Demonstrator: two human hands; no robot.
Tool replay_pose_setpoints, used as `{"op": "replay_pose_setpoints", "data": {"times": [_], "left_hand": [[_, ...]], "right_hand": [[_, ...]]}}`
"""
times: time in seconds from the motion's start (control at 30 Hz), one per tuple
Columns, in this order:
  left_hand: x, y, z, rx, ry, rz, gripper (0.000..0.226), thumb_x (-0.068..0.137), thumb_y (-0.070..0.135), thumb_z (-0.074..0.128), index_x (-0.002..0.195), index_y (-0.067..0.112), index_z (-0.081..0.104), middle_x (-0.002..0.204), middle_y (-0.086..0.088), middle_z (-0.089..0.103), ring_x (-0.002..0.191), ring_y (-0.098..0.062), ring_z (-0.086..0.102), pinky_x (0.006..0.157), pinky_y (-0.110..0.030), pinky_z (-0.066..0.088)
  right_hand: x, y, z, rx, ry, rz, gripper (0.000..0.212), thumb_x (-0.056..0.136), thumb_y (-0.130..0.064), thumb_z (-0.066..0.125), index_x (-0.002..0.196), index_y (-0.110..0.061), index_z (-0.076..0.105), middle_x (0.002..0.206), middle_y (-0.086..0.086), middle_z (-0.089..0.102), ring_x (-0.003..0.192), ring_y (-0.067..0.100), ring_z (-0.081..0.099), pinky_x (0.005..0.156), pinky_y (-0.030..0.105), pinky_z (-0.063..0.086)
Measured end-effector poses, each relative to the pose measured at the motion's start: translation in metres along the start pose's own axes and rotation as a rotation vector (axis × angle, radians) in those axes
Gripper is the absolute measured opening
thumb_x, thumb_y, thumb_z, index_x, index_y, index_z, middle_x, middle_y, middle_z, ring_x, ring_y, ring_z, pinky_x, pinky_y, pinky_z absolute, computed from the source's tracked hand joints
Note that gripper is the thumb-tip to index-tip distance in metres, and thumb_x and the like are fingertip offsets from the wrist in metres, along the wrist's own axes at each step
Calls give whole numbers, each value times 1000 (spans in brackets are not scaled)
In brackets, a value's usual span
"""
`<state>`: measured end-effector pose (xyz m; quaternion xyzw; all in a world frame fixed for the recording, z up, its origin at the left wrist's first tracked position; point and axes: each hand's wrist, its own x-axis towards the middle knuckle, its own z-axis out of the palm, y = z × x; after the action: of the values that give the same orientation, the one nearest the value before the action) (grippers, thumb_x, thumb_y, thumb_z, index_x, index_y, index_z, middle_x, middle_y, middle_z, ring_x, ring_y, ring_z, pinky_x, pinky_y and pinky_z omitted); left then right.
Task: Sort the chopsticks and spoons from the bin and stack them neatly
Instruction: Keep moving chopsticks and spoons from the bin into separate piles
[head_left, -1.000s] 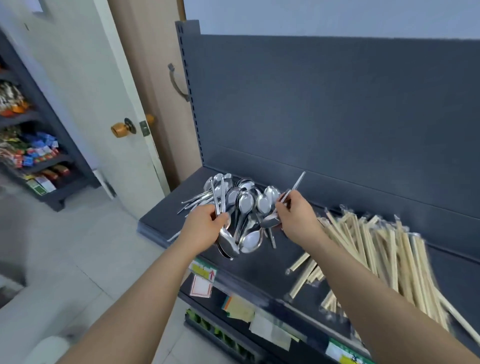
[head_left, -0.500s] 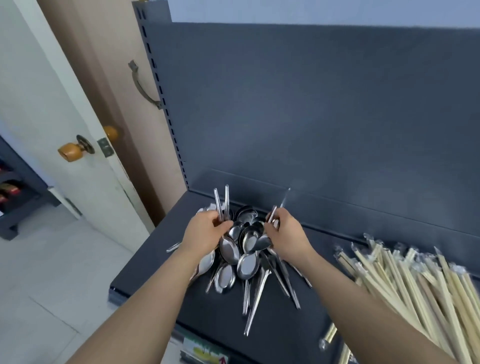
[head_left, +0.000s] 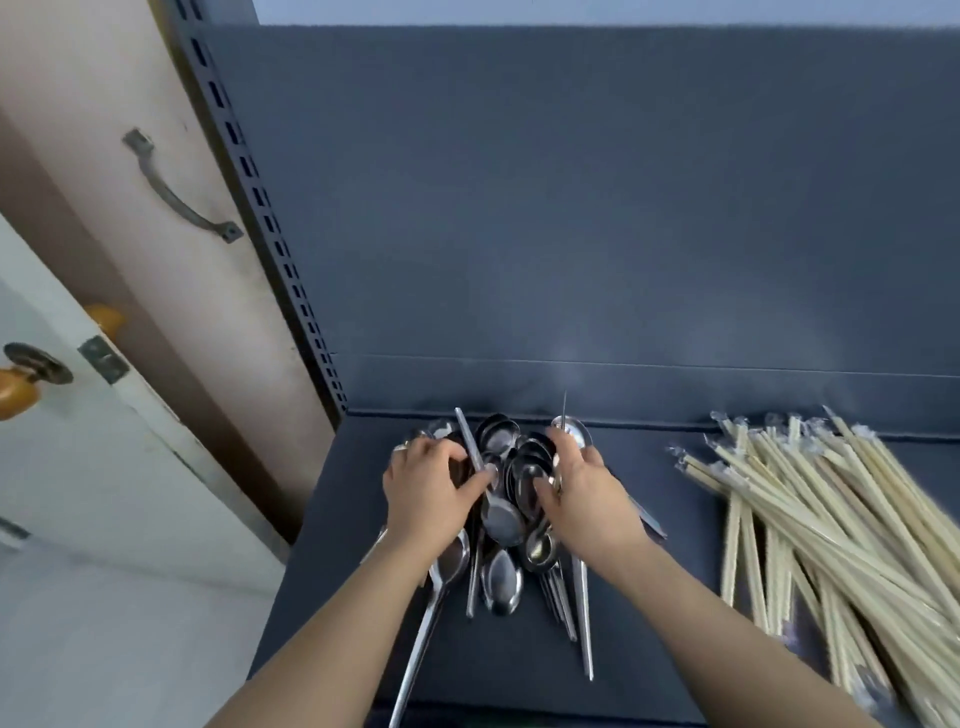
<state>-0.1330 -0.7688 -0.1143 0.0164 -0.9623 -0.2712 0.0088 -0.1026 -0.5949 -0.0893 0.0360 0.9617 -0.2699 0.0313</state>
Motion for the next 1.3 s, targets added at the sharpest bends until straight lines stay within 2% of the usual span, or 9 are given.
{"op": "replay_pose_setpoints", "data": {"times": [0.2,0.3,0.4,0.6,0.73,0.83,0.97,1.17,1.3], "left_hand": [[-2,-4,-7,32,-45,118,34,90,46,57,114,24,59,121,3,55,120,-24,44,102,-39,37],[-5,-1,-13,107,-25,197,28,91,42,55,110,22,60,114,3,56,114,-23,47,97,-37,40],[-9,10,-20,181,0,313,28,92,42,51,109,22,62,111,3,59,110,-23,50,92,-35,39],[-30,58,-23,193,-28,549,27,93,39,50,104,19,65,106,4,65,101,-22,54,87,-34,42],[-56,108,-9,158,-82,680,28,93,39,50,111,23,65,109,7,65,103,-21,55,91,-33,37],[-80,152,9,122,-131,769,29,94,39,51,113,22,65,110,5,65,103,-22,56,90,-33,43],[-119,222,42,122,-175,876,32,96,41,44,118,25,61,118,9,62,110,-18,52,92,-32,41],[-179,338,107,67,-208,962,29,95,38,47,112,23,65,112,6,65,105,-19,55,89,-32,43],[-214,412,147,10,-247,985,28,94,39,50,115,24,64,113,5,66,104,-21,56,89,-33,45]], "right_hand": [[-12,-5,2,-166,43,53,30,96,-28,45,124,-17,45,111,10,57,93,33,62,71,35,47],[-19,-5,0,-239,83,48,28,95,-30,45,118,-17,56,114,7,59,103,30,59,71,31,42],[-32,-2,-10,-247,162,46,24,95,-28,45,106,-14,60,106,5,59,103,28,55,67,28,33],[-70,28,-43,-289,255,90,27,96,-31,44,110,-15,61,108,3,61,105,27,56,79,33,44],[-102,62,-75,-324,297,158,26,93,-30,46,107,-14,62,111,4,63,102,30,60,80,36,48],[-132,95,-100,-344,329,225,26,92,-32,46,107,-17,62,113,0,63,106,28,60,83,36,49],[-178,152,-139,-341,388,320,30,94,-33,47,115,-18,62,120,-1,62,109,27,58,85,36,50],[-249,255,-210,-431,388,418,20,94,-27,44,89,-12,56,94,2,60,93,27,58,68,33,38],[-284,321,-252,-437,421,472,25,94,-27,44,104,-12,61,106,3,62,101,26,59,77,35,48]]}}
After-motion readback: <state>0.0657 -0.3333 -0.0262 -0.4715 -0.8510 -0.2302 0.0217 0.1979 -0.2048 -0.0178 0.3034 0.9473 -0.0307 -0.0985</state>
